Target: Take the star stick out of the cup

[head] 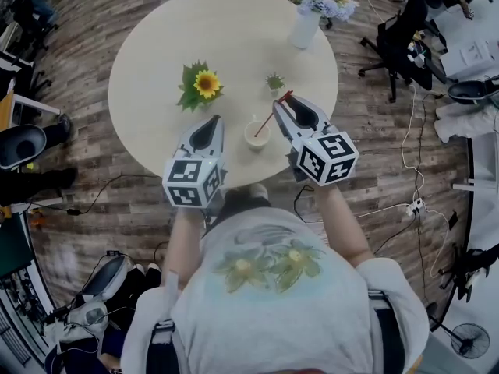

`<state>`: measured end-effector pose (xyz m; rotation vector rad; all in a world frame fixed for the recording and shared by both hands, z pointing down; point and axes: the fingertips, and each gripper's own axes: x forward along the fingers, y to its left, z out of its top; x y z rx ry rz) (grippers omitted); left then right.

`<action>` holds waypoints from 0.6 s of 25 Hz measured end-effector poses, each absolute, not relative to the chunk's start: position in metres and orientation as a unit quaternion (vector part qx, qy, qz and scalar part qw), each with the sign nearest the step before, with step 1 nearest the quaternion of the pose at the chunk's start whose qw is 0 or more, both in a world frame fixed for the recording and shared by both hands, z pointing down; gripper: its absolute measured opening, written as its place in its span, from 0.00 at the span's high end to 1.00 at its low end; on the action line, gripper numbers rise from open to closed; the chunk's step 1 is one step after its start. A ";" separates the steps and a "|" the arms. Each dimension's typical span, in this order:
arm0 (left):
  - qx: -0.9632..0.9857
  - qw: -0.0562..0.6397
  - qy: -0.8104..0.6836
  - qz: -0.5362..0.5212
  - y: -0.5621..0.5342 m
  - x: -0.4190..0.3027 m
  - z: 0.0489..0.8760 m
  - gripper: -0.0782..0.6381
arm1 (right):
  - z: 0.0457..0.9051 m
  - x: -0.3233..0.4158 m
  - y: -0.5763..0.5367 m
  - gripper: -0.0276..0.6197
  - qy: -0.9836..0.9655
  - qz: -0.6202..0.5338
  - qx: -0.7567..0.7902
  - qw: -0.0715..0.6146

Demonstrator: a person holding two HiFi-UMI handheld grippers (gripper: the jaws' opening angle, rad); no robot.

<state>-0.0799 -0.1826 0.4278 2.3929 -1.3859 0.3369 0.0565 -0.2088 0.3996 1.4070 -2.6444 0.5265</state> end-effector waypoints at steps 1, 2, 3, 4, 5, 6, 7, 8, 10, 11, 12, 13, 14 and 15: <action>0.846 0.177 -0.489 0.119 -0.182 -0.079 0.428 0.89 | 0.400 0.057 -0.207 0.75 -0.868 0.174 0.462 0.051; 0.846 0.177 -0.488 0.120 -0.182 -0.079 0.428 0.89 | 0.401 0.057 -0.205 0.75 -0.868 0.176 0.462 0.051; 0.847 0.177 -0.487 0.120 -0.181 -0.078 0.429 0.89 | 0.402 0.057 -0.203 0.75 -0.867 0.178 0.462 0.052; 0.847 0.178 -0.486 0.121 -0.181 -0.077 0.428 0.89 | 0.403 0.057 -0.201 0.75 -0.867 0.180 0.462 0.053; 0.848 0.178 -0.485 0.121 -0.180 -0.076 0.428 0.89 | 0.404 0.057 -0.198 0.75 -0.867 0.181 0.461 0.054; 0.849 0.178 -0.483 0.121 -0.179 -0.076 0.428 0.89 | 0.404 0.056 -0.196 0.75 -0.866 0.183 0.461 0.055; 0.849 0.178 -0.482 0.121 -0.179 -0.075 0.428 0.89 | 0.405 0.055 -0.194 0.75 -0.866 0.185 0.461 0.056; 0.850 0.178 -0.481 0.121 -0.178 -0.075 0.428 0.89 | 0.407 0.054 -0.192 0.75 -0.866 0.186 0.460 0.057; 0.851 0.178 -0.478 0.121 -0.177 -0.074 0.429 0.89 | 0.410 0.052 -0.189 0.75 -0.866 0.188 0.459 0.060; 0.852 0.178 -0.477 0.121 -0.177 -0.073 0.429 0.89 | 0.411 0.051 -0.187 0.75 -0.866 0.189 0.459 0.061; 0.853 0.178 -0.475 0.121 -0.176 -0.072 0.430 0.89 | 0.413 0.050 -0.185 0.75 -0.865 0.190 0.459 0.062; 0.854 0.179 -0.474 0.121 -0.175 -0.071 0.430 0.89 | 0.414 0.050 -0.184 0.75 -0.865 0.192 0.460 0.064; 0.855 0.179 -0.472 0.122 -0.174 -0.070 0.431 0.89 | 0.414 0.049 -0.182 0.75 -0.864 0.194 0.460 0.067; 0.855 0.180 -0.470 0.122 -0.173 -0.069 0.431 0.89 | 0.415 0.048 -0.180 0.75 -0.864 0.195 0.460 0.069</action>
